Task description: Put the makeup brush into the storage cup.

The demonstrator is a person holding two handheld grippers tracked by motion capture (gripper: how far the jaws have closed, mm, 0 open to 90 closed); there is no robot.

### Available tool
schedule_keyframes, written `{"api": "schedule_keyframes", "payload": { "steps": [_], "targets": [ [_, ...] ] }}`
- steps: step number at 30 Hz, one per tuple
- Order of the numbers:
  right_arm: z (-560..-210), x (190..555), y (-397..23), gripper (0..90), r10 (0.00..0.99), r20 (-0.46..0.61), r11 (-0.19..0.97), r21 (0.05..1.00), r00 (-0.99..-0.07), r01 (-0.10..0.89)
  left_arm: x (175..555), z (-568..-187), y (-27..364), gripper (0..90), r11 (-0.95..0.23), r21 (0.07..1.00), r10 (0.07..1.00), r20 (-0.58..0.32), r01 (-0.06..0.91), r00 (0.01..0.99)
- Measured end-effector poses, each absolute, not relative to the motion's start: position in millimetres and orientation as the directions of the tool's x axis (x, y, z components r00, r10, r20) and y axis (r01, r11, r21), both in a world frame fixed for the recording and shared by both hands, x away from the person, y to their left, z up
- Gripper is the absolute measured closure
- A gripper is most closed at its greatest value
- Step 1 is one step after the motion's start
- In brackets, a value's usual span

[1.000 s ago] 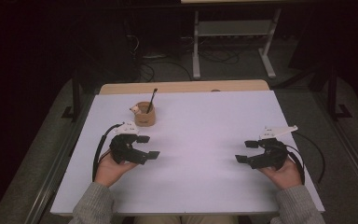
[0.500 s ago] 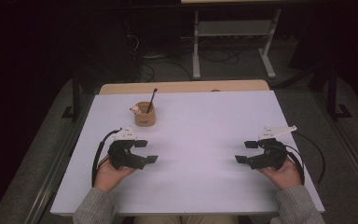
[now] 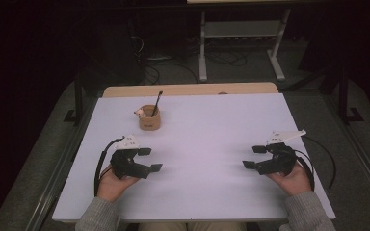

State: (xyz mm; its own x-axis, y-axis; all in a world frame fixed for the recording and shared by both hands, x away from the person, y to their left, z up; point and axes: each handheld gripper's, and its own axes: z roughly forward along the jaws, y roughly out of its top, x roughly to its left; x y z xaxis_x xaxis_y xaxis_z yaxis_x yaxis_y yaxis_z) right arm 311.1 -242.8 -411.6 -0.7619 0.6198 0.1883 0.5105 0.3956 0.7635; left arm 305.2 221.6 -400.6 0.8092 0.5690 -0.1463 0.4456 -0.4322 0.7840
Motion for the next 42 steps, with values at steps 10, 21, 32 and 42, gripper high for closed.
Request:
{"api": "schedule_keyframes", "payload": {
  "steps": [10, 21, 32, 42],
  "targets": [
    [-413, 311, -241, 22.8, 0.622, 0.191, 0.396, 0.76, -0.759, 0.515, 301, -403, 224, 23.1, -0.434, 0.782, 0.576, -0.141, 0.447, 0.805],
    [-416, 311, -240, 22.8, 0.619, 0.196, 0.403, 0.752, -0.761, 0.522, 296, -405, 227, 22.8, -0.425, 0.791, 0.584, -0.132, 0.441, 0.801],
    [-421, 310, -235, 22.8, 0.616, 0.186, 0.432, 0.733, -0.765, 0.526, 293, -408, 233, 22.7, -0.413, 0.796, 0.585, -0.141, 0.442, 0.799],
    [-422, 308, -233, 22.8, 0.615, 0.186, 0.441, 0.725, -0.766, 0.529, 293, -410, 237, 22.3, -0.409, 0.797, 0.592, -0.138, 0.444, 0.794]
  ]
}}
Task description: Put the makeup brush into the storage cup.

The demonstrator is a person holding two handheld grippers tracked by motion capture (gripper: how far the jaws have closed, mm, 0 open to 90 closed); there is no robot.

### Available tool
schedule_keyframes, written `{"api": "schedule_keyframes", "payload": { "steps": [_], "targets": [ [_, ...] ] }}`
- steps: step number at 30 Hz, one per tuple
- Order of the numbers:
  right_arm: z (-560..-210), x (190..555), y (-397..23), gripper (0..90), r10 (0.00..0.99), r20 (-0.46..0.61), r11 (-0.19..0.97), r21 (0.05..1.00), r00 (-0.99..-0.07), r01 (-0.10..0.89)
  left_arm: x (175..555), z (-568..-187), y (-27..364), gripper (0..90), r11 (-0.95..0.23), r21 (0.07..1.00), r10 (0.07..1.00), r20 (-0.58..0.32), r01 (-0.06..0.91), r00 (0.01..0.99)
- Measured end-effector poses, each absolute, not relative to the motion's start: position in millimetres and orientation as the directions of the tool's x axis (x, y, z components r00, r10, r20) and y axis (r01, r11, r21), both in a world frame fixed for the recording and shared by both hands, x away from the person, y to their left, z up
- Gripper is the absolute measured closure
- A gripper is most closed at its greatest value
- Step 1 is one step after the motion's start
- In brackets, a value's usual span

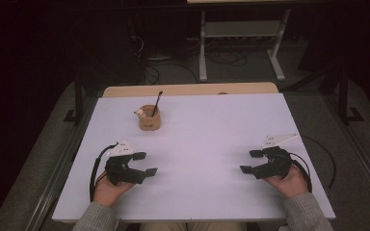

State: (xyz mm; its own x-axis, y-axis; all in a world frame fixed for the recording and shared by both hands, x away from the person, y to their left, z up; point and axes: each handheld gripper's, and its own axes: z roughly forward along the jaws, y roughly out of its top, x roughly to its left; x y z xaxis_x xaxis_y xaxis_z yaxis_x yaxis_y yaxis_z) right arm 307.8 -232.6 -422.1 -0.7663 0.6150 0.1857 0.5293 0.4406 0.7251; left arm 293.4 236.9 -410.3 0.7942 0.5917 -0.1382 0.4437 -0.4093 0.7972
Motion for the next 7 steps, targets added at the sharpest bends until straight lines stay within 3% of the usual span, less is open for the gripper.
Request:
{"api": "schedule_keyframes", "payload": {
  "steps": [7],
  "targets": [
    [-422.5, 307.3, -232.9, 22.8, 0.612, 0.18, 0.444, 0.728, -0.77, 0.523, 292.8, -409.9, 236.2, 21.9, -0.419, 0.794, 0.591, -0.13, 0.441, 0.796]
  ]
}}
